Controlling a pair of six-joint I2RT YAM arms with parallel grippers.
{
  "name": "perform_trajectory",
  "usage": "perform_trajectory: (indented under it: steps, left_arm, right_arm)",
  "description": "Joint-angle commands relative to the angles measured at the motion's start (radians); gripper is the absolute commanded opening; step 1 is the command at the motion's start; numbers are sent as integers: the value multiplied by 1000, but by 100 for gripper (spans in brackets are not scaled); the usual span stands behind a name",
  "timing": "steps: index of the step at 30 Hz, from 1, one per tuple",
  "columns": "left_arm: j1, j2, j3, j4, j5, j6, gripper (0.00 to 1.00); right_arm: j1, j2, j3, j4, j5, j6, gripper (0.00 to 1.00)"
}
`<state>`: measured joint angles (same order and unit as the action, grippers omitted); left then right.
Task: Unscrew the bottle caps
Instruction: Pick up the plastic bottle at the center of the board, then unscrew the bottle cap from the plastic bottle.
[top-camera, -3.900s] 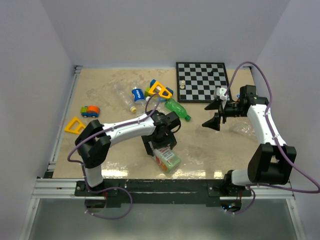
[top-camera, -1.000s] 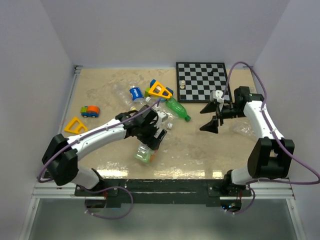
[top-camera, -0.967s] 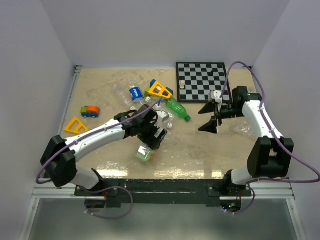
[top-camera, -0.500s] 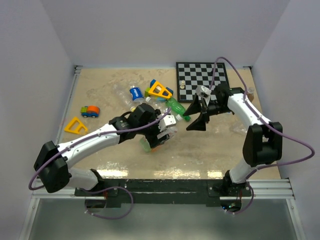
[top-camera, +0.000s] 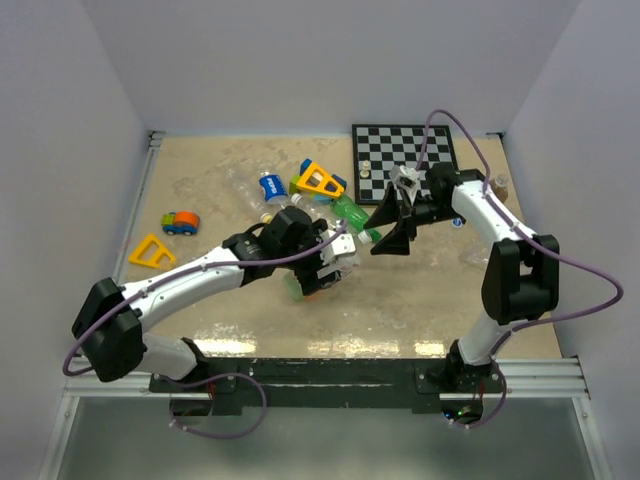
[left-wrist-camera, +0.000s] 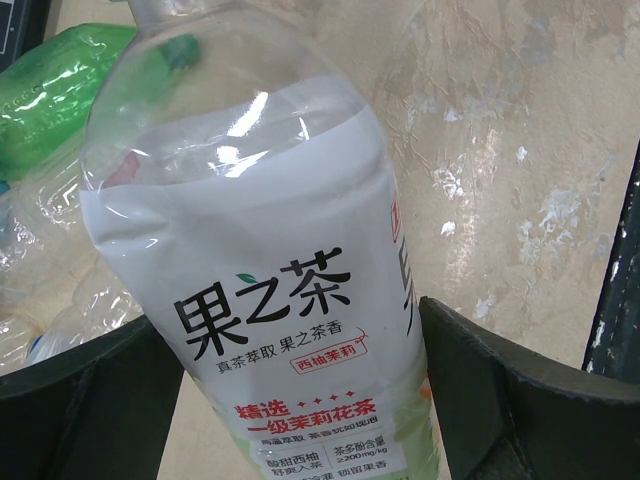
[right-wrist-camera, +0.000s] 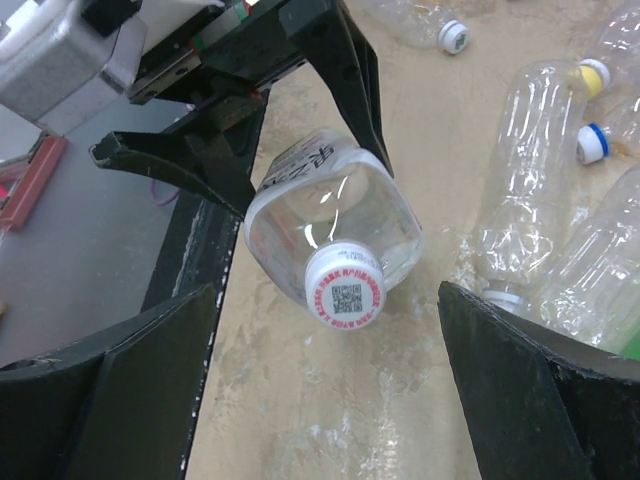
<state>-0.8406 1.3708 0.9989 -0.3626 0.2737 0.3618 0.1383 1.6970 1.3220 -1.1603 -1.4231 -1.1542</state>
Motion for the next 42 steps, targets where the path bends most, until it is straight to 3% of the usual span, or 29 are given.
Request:
perform_trajectory:
  steps: [1, 4, 6, 8, 10, 14, 16, 24, 30, 32, 34, 37, 42]
  left_arm:
    - [-3, 13, 20, 40, 27, 28, 61]
    - [-3, -1, 15, 37, 10, 28, 61]
    - [-3, -24, 3, 37, -1, 32, 61]
    - [-3, -42, -9, 42, -10, 34, 61]
    - [-3, -52, -17, 39, -19, 39, 61]
    - [-3, -55, -23, 39, -28, 49, 61]
    - [-3, -58, -23, 40, -33, 55, 61]
    - [-5, -75, -34, 54, -22, 60, 61]
    - [-3, -78, -40, 60, -25, 57, 61]
    - [-3, -79, -43, 63, -28, 57, 61]
    - [-3, -79, -45, 65, -37, 57, 61]
    - [-3, -87, -49, 79, -56, 51, 61]
    - [0, -108, -75, 111, -71, 39, 62]
  right_arm:
    - [0, -22, 84, -15, 29, 33, 98]
    - [-2, -58, 154, 133, 119, 225, 98]
    - [-2, -147, 93, 453, 243, 577, 98]
    - [1, -236, 10, 702, 285, 774, 98]
    - [9, -243, 32, 624, 254, 704, 98]
    - [40, -145, 132, 231, 214, 375, 98]
    - [52, -105, 128, 173, 213, 320, 98]
    - [144, -134, 25, 381, 299, 516, 94]
    - [162, -129, 26, 381, 303, 518, 74]
    - [164, -129, 26, 376, 305, 515, 55]
    - [164, -129, 26, 363, 306, 507, 27]
    - [164, -129, 22, 341, 300, 484, 4]
    - [164, -148, 8, 355, 296, 493, 0]
